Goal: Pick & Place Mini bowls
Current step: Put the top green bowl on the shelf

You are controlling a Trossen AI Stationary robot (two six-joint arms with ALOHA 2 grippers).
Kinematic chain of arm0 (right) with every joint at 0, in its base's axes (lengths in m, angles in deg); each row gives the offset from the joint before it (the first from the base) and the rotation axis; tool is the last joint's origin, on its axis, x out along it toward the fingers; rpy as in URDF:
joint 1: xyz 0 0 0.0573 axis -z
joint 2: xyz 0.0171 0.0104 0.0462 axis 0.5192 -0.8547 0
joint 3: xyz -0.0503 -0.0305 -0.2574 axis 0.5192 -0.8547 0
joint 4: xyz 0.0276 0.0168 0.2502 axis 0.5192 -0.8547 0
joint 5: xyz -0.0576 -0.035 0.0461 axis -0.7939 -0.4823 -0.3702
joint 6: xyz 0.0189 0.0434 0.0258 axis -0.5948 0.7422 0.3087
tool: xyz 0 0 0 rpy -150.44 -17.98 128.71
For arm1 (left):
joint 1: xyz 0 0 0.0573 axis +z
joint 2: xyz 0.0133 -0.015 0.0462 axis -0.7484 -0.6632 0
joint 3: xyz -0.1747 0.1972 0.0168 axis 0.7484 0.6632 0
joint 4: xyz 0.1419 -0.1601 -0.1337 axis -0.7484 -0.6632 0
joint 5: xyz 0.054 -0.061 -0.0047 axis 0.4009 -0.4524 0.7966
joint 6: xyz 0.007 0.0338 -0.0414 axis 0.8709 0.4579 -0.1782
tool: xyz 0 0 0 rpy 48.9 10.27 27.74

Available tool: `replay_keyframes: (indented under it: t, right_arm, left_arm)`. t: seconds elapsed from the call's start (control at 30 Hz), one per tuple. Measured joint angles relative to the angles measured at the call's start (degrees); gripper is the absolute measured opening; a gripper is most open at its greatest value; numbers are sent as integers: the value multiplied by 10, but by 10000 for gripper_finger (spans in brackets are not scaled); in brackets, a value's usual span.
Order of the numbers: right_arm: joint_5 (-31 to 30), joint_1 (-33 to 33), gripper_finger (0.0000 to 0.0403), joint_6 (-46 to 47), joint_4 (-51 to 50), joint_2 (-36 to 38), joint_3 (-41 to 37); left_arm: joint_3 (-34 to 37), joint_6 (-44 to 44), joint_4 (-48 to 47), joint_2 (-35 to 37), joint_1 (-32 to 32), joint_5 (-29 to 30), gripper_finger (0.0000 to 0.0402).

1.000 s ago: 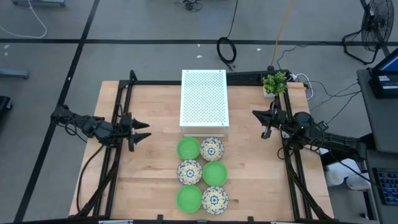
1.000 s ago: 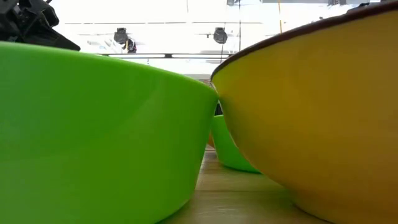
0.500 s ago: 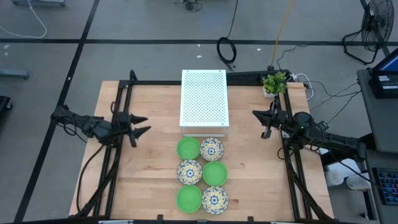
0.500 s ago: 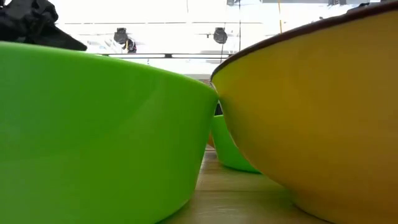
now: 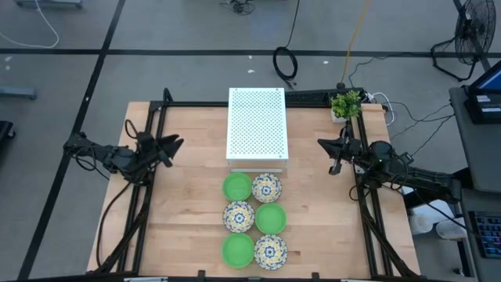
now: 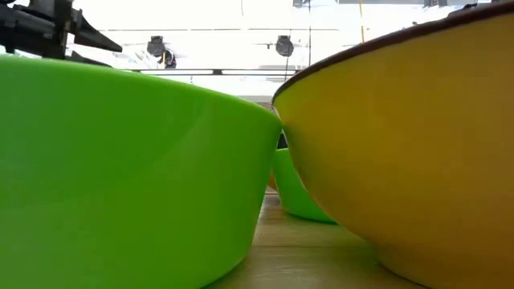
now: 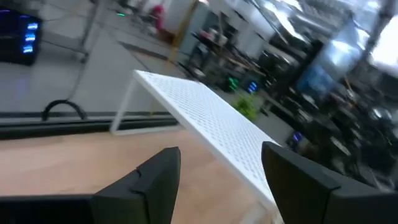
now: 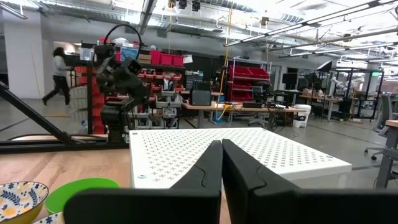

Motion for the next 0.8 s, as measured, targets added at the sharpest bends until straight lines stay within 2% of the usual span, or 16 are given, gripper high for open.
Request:
replay_keyframes:
  t: [0.13, 0.2, 0.27, 0.37, 0.43, 0.5, 0.67, 0.8]
  right_arm:
    - [0, 0, 0, 0, 0, 0, 0]
    - [0, 0, 0, 0, 0, 0, 0]
    - [0, 0, 0, 0, 0, 0, 0]
    - [0, 0, 0, 0, 0, 0, 0]
    - [0, 0, 0, 0, 0, 0, 0]
    - [0, 0, 0, 0, 0, 0, 0]
    - [0, 0, 0, 0, 0, 0, 0]
    - [0, 0, 0, 0, 0, 0, 0]
  left_arm:
    - [0, 9, -2, 0, 0, 2, 230]
    - [0, -15, -3, 0, 0, -14, 230]
    - [0, -26, -1, 0, 0, -80, 230]
    - [0, -46, 25, -11, 0, -236, 230]
    - [0, -72, 69, -37, -1, -336, 230]
    - [0, -83, 144, -84, -7, -397, 230]
    - [-6, -48, 315, -249, -29, -399, 230]
    - [-51, -40, 331, -375, -30, -400, 230]
